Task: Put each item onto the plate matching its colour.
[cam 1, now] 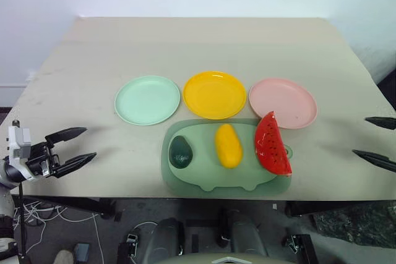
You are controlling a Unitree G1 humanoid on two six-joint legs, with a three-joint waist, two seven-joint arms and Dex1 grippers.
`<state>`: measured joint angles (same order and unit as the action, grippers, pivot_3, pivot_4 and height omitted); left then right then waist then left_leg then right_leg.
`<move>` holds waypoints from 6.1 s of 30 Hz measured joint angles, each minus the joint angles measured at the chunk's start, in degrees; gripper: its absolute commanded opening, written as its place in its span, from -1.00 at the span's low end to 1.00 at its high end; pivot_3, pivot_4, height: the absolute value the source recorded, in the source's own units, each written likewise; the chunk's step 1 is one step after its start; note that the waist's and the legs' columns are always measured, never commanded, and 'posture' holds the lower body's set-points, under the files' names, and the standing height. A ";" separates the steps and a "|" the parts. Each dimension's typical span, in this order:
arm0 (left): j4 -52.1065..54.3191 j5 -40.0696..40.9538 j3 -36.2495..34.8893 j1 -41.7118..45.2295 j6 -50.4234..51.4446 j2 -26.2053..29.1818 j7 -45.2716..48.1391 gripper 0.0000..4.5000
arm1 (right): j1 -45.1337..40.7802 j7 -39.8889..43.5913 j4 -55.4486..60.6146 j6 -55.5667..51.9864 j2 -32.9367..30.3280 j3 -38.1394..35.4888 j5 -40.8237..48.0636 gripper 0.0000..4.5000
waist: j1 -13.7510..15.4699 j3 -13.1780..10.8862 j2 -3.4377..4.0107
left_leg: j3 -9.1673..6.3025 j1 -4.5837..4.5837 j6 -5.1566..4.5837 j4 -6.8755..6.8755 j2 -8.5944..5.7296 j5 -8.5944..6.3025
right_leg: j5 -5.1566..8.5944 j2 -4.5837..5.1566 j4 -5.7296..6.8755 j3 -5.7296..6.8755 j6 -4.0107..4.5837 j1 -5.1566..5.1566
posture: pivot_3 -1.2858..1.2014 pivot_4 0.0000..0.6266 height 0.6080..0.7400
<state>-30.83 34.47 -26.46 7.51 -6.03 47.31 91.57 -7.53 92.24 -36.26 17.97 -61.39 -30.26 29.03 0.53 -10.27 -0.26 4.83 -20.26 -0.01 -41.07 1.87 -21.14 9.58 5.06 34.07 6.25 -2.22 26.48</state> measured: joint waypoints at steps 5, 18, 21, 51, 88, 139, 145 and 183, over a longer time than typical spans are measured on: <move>1.23 0.02 -1.00 -1.00 0.00 -0.20 -1.49 0.99 | -1.80 0.15 -4.83 2.45 -0.39 2.40 -0.81 1.00 | -0.01 0.00 0.00 | 0.02 0.00 0.00 0.00 0.01 0.00 | 0.00 0.01 0.00 0.00 0.00 0.00 | 0.03 -0.52 0.89; 2.23 1.08 -3.99 -2.77 0.32 -0.01 -1.90 0.99 | -0.34 0.10 -4.25 3.02 0.68 2.82 -0.87 1.00 | 0.06 -0.02 0.07 | 0.04 0.00 0.01 -0.01 0.01 0.01 | 0.00 0.04 0.02 0.00 0.00 0.01 | 0.03 -0.52 0.89; 2.84 1.03 -3.98 -3.09 0.00 -0.06 -1.85 0.99 | 0.27 -0.02 -3.01 2.08 0.71 2.81 -0.77 1.00 | 0.02 -0.02 0.08 | 0.02 0.00 0.01 -0.01 0.02 0.01 | 0.00 0.03 0.02 0.00 0.00 0.01 | 0.03 -0.52 0.89; 24.78 -0.11 1.70 -13.45 -4.71 -11.87 -13.31 0.99 | -5.59 -30.31 51.33 -72.98 -3.86 12.42 16.84 1.00 | 0.16 0.01 0.19 | -0.15 -0.12 -0.02 -0.06 0.04 -0.02 | 0.10 0.04 -0.01 -0.02 0.17 0.10 | 0.03 -0.52 0.89; 26.58 3.47 5.36 -10.00 -3.21 -15.06 -16.18 1.00 | -14.25 -57.85 62.43 -91.28 6.80 35.44 7.42 0.44 | 0.06 0.07 0.00 | -0.14 -0.19 -0.06 -0.04 0.01 -0.04 | 0.05 -0.03 -0.05 -0.03 0.07 0.15 | 0.03 -0.52 0.89; 38.83 5.57 7.47 -7.94 10.43 -11.89 -18.25 1.00 | -42.51 -38.07 20.97 -79.11 1.23 28.00 -10.62 0.99 | -1.23 -0.14 0.28 | -0.08 -0.30 -0.06 0.08 0.00 -0.03 | -0.01 -0.04 -0.01 -0.04 -0.01 0.30 | 0.03 -0.52 0.89; 38.52 5.67 7.46 -7.19 10.72 -11.16 -16.91 1.00 | -33.76 -34.40 44.05 -89.04 0.41 22.88 1.09 0.99 | -1.34 -0.13 0.27 | -0.08 -0.23 -0.05 0.07 0.06 -0.03 | 0.00 -0.04 -0.02 -0.06 -0.02 0.26 | 0.03 -0.52 0.89; 24.40 3.14 7.68 -11.14 -0.68 -12.08 -6.38 1.00 | -27.18 -109.44 51.74 -110.07 36.40 31.02 48.77 0.83 | -1.31 -0.07 0.17 | -0.13 -0.29 -0.07 0.05 0.04 -0.04 | -0.01 -0.02 0.01 -0.03 0.00 0.27 | 0.03 -0.52 0.89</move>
<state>-6.43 37.61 -18.78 -3.63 -6.71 35.23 85.19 -34.71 -17.20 15.48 -92.10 -24.99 0.76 77.80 -0.78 -10.34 -0.10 4.70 -20.54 -0.08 -41.01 1.91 -21.18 9.57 5.04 34.08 6.21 -2.22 26.75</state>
